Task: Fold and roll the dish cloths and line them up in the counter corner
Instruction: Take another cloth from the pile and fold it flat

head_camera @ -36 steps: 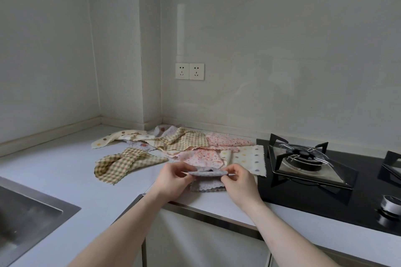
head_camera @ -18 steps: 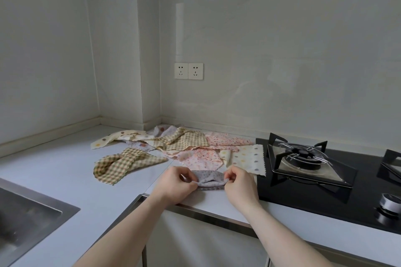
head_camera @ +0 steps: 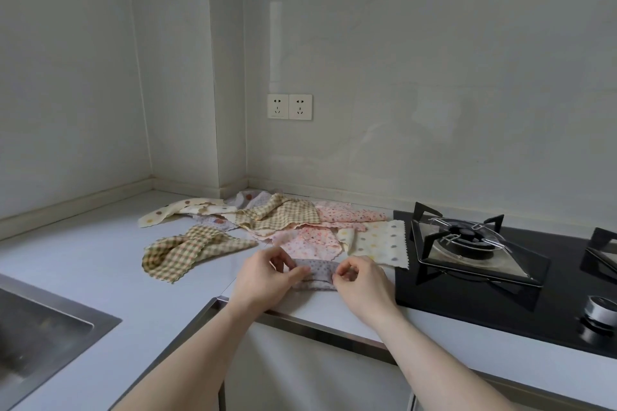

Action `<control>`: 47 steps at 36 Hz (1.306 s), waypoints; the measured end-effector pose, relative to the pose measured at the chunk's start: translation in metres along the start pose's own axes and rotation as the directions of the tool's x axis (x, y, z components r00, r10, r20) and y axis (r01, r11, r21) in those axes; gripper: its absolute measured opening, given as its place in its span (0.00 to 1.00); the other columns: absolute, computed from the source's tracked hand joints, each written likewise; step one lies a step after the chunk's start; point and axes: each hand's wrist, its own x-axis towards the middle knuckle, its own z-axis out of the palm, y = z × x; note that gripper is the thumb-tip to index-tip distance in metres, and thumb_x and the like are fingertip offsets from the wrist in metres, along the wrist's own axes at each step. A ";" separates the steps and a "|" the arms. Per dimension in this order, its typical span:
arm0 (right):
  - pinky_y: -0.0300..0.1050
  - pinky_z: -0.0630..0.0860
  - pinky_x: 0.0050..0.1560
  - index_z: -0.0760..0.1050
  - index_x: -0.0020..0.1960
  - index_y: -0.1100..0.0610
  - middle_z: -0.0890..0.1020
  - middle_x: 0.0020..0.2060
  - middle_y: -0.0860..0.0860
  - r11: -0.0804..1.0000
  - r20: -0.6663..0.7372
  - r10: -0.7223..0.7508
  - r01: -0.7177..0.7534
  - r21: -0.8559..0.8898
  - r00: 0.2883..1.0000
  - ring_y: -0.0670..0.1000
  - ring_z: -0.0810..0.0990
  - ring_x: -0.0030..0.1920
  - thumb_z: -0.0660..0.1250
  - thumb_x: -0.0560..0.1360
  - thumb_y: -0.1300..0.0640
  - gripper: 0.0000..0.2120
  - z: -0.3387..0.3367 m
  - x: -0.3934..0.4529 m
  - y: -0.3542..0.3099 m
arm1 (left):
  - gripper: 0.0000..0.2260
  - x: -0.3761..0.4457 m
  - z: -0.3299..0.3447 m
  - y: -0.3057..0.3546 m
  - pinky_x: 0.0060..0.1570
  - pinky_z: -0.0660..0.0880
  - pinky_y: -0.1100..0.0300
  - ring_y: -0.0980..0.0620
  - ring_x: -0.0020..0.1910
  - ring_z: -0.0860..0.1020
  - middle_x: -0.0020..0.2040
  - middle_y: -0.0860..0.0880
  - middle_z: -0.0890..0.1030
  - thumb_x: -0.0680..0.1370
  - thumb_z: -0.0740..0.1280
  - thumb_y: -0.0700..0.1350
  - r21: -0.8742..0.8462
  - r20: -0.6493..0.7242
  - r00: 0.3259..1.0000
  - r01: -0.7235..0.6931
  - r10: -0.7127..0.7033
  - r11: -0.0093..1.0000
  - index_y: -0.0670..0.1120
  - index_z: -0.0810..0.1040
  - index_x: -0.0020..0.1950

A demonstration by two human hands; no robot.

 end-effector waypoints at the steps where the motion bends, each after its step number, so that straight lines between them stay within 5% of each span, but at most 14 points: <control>1: 0.33 0.66 0.35 0.78 0.40 0.45 0.78 0.45 0.39 1.000 0.008 -0.009 0.009 0.005 1.000 0.38 0.76 0.44 0.71 0.74 0.48 0.05 0.000 0.000 0.000 | 0.18 0.001 -0.002 0.000 0.34 0.72 0.59 0.59 0.29 0.74 0.30 0.56 0.76 0.66 0.77 0.65 -0.043 -0.015 1.000 0.019 -0.020 0.999 0.52 0.79 0.39; 4: 0.32 0.67 0.38 0.80 0.41 0.43 0.79 0.46 0.38 0.998 0.036 -0.041 0.040 0.040 0.998 0.38 0.77 0.46 0.70 0.74 0.49 0.04 -0.001 -0.002 0.001 | 0.21 0.001 -0.005 -0.001 0.39 0.74 0.60 0.59 0.38 0.77 0.43 0.56 0.78 0.66 0.76 0.68 -0.069 -0.009 0.998 0.065 -0.065 0.995 0.56 0.77 0.48; 9: 0.34 0.69 0.42 0.80 0.46 0.42 0.79 0.49 0.38 0.996 0.028 -0.058 0.056 0.068 0.998 0.40 0.77 0.45 0.71 0.74 0.48 0.01 -0.001 -0.001 0.004 | 0.31 0.006 0.005 -0.008 0.58 0.76 0.54 0.55 0.56 0.77 0.56 0.59 0.77 0.63 0.70 0.75 0.224 0.091 0.995 0.016 -0.038 0.975 0.59 0.78 0.59; 13: 0.39 0.70 0.55 0.64 0.73 0.41 0.74 0.63 0.40 0.997 0.099 -0.034 0.026 0.077 0.995 0.42 0.74 0.52 0.67 0.78 0.48 0.25 -0.005 -0.004 0.002 | 0.30 0.009 0.004 -0.009 0.58 0.75 0.54 0.52 0.57 0.77 0.55 0.57 0.80 0.66 0.69 0.74 0.284 0.137 0.989 0.006 -0.047 0.959 0.55 0.81 0.59; 16: 0.44 0.70 0.65 0.57 0.79 0.42 0.74 0.68 0.46 1.000 0.139 -0.020 0.019 0.007 0.990 0.50 0.73 0.65 0.64 0.80 0.46 0.30 -0.008 -0.004 0.000 | 0.22 0.008 0.001 -0.010 0.51 0.76 0.55 0.54 0.49 0.78 0.46 0.60 0.80 0.67 0.71 0.71 0.233 0.141 0.989 -0.001 -0.033 0.972 0.55 0.80 0.47; 20: 0.44 0.72 0.65 0.62 0.74 0.40 0.75 0.65 0.44 0.992 0.130 -0.012 -0.004 0.123 0.991 0.48 0.75 0.63 0.67 0.77 0.49 0.28 -0.004 0.000 0.007 | 0.14 0.007 -0.002 -0.017 0.47 0.79 0.52 0.59 0.43 0.79 0.39 0.57 0.82 0.67 0.76 0.60 0.015 0.179 0.984 0.014 -0.017 1.000 0.53 0.76 0.41; 26: 0.42 0.79 0.53 0.75 0.53 0.40 0.81 0.52 0.41 0.944 0.134 -0.056 0.009 0.331 0.989 0.41 0.81 0.49 0.72 0.69 0.58 0.18 -0.001 -0.002 0.015 | 0.20 0.005 -0.010 -0.013 0.43 0.76 0.54 0.51 0.40 0.79 0.40 0.51 0.81 0.66 0.81 0.51 -0.274 0.271 0.962 0.117 -0.040 0.955 0.50 0.75 0.51; 29: 0.41 0.79 0.48 0.76 0.50 0.41 0.83 0.47 0.40 0.947 0.170 -0.028 -0.028 0.321 0.985 0.41 0.82 0.46 0.72 0.69 0.54 0.12 -0.006 -0.003 0.008 | 0.19 0.006 -0.015 -0.002 0.44 0.75 0.61 0.56 0.40 0.78 0.43 0.56 0.81 0.69 0.81 0.51 -0.253 0.319 0.946 0.137 -0.052 0.958 0.55 0.79 0.56; 35: 0.32 0.77 0.43 0.79 0.48 0.47 0.85 0.42 0.38 0.917 0.274 0.105 -0.199 0.345 0.956 0.39 0.83 0.44 0.75 0.71 0.58 0.10 -0.022 -0.003 -0.009 | 0.09 0.013 -0.028 0.011 0.49 0.79 0.52 0.49 0.47 0.83 0.48 0.49 0.84 0.71 0.78 0.47 -0.216 0.451 0.877 0.287 -0.166 0.933 0.47 0.83 0.48; 38: 0.41 0.81 0.46 0.80 0.46 0.50 0.86 0.42 0.43 0.870 0.386 0.224 -0.362 0.334 0.895 0.43 0.84 0.44 0.77 0.69 0.62 0.11 -0.036 -0.002 -0.019 | 0.06 0.008 -0.043 0.036 0.43 0.77 0.62 0.51 0.43 0.83 0.43 0.48 0.85 0.75 0.75 0.36 -0.179 0.529 0.791 0.457 -0.307 0.871 0.40 0.79 0.48; 41: 0.50 0.82 0.49 0.81 0.45 0.51 0.87 0.43 0.46 0.814 0.513 0.276 -0.481 0.325 0.813 0.48 0.86 0.45 0.78 0.69 0.62 0.09 -0.068 -0.014 -0.039 | 0.08 0.005 -0.074 0.069 0.37 0.79 0.58 0.45 0.39 0.81 0.38 0.45 0.80 0.75 0.73 0.33 -0.150 0.551 0.723 0.577 -0.417 0.803 0.36 0.74 0.47; 44: 0.52 0.83 0.49 0.81 0.48 0.54 0.87 0.44 0.49 0.775 0.544 0.304 -0.535 0.337 0.783 0.50 0.86 0.44 0.75 0.74 0.58 0.04 -0.121 -0.029 -0.080 | 0.11 0.007 -0.113 0.112 0.42 0.78 0.50 0.45 0.38 0.81 0.38 0.48 0.79 0.73 0.75 0.41 -0.117 0.569 0.718 0.552 -0.400 0.826 0.39 0.75 0.45; 47: 0.51 0.83 0.44 0.79 0.53 0.56 0.86 0.45 0.55 0.703 0.524 0.338 -0.580 0.412 0.782 0.54 0.85 0.36 0.71 0.78 0.57 0.05 -0.176 -0.039 -0.116 | 0.09 0.012 -0.147 0.162 0.34 0.74 0.62 0.54 0.34 0.79 0.33 0.52 0.77 0.77 0.74 0.39 -0.154 0.567 0.743 0.518 -0.354 0.841 0.42 0.74 0.43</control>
